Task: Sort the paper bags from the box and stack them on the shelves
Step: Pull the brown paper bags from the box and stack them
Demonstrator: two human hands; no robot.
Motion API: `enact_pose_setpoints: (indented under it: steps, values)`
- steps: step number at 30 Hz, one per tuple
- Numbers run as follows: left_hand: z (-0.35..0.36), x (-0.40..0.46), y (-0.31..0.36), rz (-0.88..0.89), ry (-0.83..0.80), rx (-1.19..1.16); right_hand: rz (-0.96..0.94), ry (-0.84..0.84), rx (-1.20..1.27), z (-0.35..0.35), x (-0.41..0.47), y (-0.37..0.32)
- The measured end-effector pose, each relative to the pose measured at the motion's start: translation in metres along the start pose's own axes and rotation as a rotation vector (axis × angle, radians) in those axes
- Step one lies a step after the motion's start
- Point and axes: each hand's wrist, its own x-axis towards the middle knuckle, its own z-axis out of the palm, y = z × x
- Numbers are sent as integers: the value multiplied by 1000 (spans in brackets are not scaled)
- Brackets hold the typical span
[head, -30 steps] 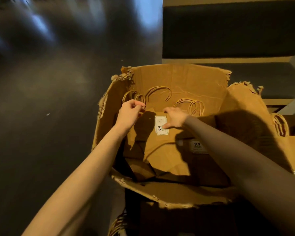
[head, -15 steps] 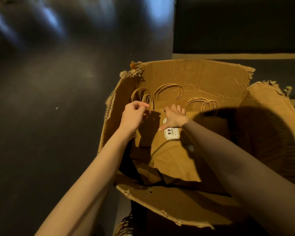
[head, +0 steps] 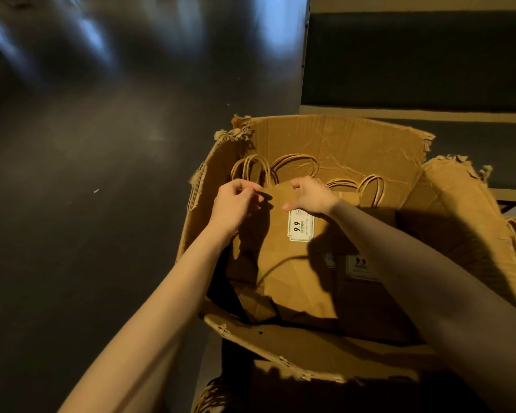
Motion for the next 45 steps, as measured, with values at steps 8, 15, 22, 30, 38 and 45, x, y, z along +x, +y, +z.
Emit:
enact_pose_setpoints:
  steps: [8,15,22,30,38,45]
  values:
    - [-8,-19,43,168,62,-197,-58,331,289,-71,-62,-23]
    - [-19,-55,83,393,-36,-247,-104,524,490,-120,-114,-55]
    - [-27,-74,112,489,160,-138,-160,717,611,-166,-164,-78]
    - [-22,-90,127,571,63,97,-177,833,728,-194,-208,-88]
    - [-12,-99,141,670,64,281,-238,808,770,-209,-232,-95]
    - [-7,-98,139,647,175,262,-200,768,755,-208,-234,-92]
